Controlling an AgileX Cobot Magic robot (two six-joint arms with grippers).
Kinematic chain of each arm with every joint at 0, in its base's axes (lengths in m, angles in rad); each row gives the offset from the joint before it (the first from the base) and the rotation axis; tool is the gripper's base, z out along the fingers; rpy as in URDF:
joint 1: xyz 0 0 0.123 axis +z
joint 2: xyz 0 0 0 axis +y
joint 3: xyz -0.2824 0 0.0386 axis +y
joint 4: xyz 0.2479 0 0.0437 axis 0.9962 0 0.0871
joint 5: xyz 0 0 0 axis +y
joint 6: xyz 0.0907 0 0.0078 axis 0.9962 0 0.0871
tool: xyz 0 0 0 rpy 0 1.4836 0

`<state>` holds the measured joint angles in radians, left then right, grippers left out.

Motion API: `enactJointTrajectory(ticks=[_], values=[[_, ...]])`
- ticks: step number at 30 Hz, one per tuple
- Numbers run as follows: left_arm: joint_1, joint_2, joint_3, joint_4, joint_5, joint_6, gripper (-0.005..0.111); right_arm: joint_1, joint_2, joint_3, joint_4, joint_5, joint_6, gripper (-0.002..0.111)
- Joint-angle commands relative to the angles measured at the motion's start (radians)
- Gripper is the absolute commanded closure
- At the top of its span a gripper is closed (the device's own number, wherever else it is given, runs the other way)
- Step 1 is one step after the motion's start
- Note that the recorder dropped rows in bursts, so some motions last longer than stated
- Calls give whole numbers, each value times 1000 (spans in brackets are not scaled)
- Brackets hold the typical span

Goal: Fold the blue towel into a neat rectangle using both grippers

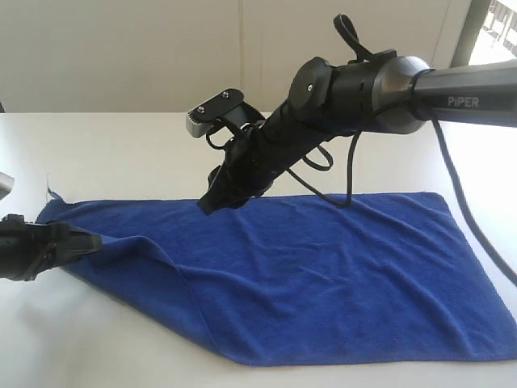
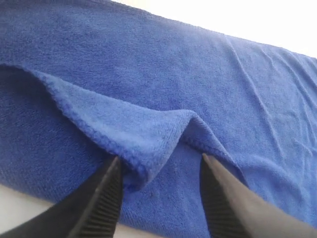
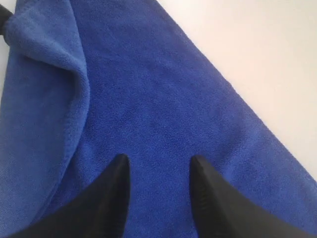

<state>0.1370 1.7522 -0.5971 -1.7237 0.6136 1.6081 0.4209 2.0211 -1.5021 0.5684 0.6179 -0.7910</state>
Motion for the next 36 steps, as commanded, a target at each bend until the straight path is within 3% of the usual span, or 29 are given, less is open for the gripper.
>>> enactJointTrajectory(ticks=[1, 12, 15, 18, 19, 21, 29, 36], values=[[1, 36, -9, -21, 76, 7, 53, -13, -5, 0, -18, 0, 10, 70], [1, 120, -56, -21, 114, 7, 54, -13, -5, 0, -21, -17, 12, 70], [1, 127, -73, -21, 123, 1, 74, -13, -5, 0, -26, -17, 12, 70], [1, 127, -75, -21, 135, -64, 101, -13, -5, 0, -39, -17, 12, 70], [1, 127, -75, -21, 172, -102, 107, -13, -5, 0, -55, -17, 12, 70], [1, 115, -75, -1, 204, -161, 107, -13, -5, 0, -78, -17, 22, 70], [1, -11, -75, 325, 118, -437, 107, -13, -5, 0, -180, -17, 88, 70], [1, -174, -75, 745, 93, -799, 107, -13, -5, 0, -182, -38, 88, 70]])
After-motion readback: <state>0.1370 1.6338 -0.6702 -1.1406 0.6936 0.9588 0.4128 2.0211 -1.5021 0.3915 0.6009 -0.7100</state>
